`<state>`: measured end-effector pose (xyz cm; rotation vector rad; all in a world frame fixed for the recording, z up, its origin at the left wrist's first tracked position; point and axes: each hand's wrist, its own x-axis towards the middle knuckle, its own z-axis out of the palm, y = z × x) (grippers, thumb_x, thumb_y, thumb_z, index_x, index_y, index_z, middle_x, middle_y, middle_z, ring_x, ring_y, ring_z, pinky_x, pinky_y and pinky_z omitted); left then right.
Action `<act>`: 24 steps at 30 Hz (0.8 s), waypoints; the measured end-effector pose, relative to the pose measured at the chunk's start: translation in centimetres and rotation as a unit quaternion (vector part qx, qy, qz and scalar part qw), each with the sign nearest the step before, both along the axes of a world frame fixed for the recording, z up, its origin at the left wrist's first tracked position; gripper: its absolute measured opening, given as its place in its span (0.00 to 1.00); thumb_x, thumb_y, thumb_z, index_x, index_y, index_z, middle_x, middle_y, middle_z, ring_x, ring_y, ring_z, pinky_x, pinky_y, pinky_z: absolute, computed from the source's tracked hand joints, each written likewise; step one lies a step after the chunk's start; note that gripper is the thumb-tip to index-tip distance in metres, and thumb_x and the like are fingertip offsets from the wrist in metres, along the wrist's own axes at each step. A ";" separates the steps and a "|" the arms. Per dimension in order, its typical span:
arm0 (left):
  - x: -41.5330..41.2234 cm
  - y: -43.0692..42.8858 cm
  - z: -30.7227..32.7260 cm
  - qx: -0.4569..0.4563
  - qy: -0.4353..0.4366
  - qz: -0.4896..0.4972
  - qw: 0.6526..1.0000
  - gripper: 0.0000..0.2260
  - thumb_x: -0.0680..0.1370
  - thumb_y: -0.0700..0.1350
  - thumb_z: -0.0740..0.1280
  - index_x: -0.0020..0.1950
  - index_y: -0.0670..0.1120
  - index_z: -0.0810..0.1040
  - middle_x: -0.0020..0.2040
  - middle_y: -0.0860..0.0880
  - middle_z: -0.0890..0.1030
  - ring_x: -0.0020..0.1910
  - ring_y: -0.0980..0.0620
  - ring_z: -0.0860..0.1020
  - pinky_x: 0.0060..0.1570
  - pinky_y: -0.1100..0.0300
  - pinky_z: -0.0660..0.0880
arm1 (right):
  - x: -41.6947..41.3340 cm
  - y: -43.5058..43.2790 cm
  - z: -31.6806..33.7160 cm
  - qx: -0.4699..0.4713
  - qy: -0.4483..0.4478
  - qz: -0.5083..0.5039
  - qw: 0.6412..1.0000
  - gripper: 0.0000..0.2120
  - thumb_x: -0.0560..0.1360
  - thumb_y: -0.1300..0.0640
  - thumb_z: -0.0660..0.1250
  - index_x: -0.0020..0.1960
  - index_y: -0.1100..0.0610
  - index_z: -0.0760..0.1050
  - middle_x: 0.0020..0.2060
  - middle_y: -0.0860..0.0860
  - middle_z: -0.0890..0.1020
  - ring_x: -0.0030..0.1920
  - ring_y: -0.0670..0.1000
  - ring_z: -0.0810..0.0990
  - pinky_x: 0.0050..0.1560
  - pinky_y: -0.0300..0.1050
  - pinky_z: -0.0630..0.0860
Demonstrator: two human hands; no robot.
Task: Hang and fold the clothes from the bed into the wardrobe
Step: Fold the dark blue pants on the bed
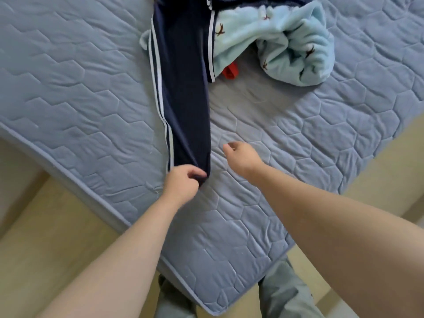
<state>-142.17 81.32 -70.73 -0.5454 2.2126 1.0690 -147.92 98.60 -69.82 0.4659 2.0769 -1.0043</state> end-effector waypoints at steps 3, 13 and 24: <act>4.5 0.4 3.4 0.051 -0.090 0.041 0.994 0.25 0.67 0.27 0.59 0.23 0.54 0.79 0.21 0.57 0.75 0.23 0.62 0.71 0.25 0.70 0.67 | 0.5 -1.8 2.5 -0.107 -0.102 -0.111 0.983 0.27 0.79 0.37 0.61 0.66 0.58 0.76 0.48 0.50 0.81 0.48 0.53 0.79 0.56 0.48 0.76; 9.2 -3.2 16.4 0.064 -0.193 -0.048 0.978 0.18 0.74 0.30 0.61 0.35 0.51 0.81 0.31 0.55 0.82 0.30 0.62 0.78 0.32 0.70 0.72 | 3.5 -6.7 16.7 -0.172 -0.051 -0.204 0.962 0.19 0.75 0.68 0.56 0.60 0.55 0.77 0.47 0.53 0.82 0.45 0.54 0.79 0.43 0.44 0.76; 2.1 -7.6 34.3 0.459 -0.185 0.345 0.797 0.33 0.80 0.65 0.55 0.55 0.37 0.84 0.55 0.37 0.84 0.50 0.38 0.84 0.47 0.47 0.79 | 12.8 -8.3 37.8 -0.129 0.042 -0.005 0.991 0.11 0.73 0.66 0.61 0.48 0.58 0.81 0.33 0.50 0.77 0.33 0.49 0.73 0.28 0.36 0.69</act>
